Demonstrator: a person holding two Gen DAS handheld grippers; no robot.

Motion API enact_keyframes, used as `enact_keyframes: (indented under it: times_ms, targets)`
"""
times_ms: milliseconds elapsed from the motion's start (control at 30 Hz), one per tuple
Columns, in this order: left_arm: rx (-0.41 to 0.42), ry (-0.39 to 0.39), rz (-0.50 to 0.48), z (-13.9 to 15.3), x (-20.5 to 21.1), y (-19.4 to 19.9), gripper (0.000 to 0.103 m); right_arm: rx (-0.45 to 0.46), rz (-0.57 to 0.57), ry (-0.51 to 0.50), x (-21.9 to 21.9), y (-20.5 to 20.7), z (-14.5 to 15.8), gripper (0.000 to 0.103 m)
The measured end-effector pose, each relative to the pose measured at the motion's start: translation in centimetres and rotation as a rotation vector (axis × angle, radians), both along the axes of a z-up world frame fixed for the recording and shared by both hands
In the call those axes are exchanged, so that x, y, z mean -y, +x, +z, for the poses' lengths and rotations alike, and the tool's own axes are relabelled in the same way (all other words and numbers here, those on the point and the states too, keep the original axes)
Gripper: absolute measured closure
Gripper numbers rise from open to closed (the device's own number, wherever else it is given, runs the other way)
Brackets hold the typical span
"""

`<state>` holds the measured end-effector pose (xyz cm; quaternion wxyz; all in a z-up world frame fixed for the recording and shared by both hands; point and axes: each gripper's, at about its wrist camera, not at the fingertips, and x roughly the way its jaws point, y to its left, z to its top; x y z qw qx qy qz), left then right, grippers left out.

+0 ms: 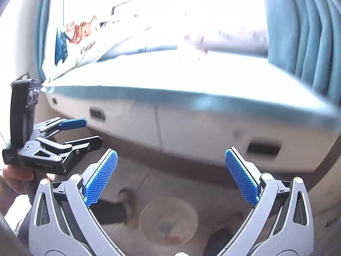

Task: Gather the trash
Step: 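Move both tools back up to the trash on the bed, then grasp the white tissue roll with the left tool while the right tool grasps the black hair tie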

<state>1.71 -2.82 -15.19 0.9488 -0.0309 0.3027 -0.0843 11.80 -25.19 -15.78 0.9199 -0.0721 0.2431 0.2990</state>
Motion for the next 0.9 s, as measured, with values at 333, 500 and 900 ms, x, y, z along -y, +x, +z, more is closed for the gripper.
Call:
enact_keyframes:
  times_ms: [333, 500, 900]
  targets:
    - [0.030, 0.078, 0.049, 8.1, -0.4, 7.4, 0.006, 0.093, -0.100, -0.093, -2.4, 6.6, 8.0, 0.005]
    - [-0.041, 0.020, 0.076, 9.7, -1.6, 12.9, 0.006, 0.054, -0.113, -0.067, -2.0, 11.8, 9.9, 0.005]
    - [-0.219, 0.034, 0.140, 8.1, -1.7, 25.6, 0.006, -0.021, -0.071, -0.149, -4.6, 23.3, 10.1, 0.005]
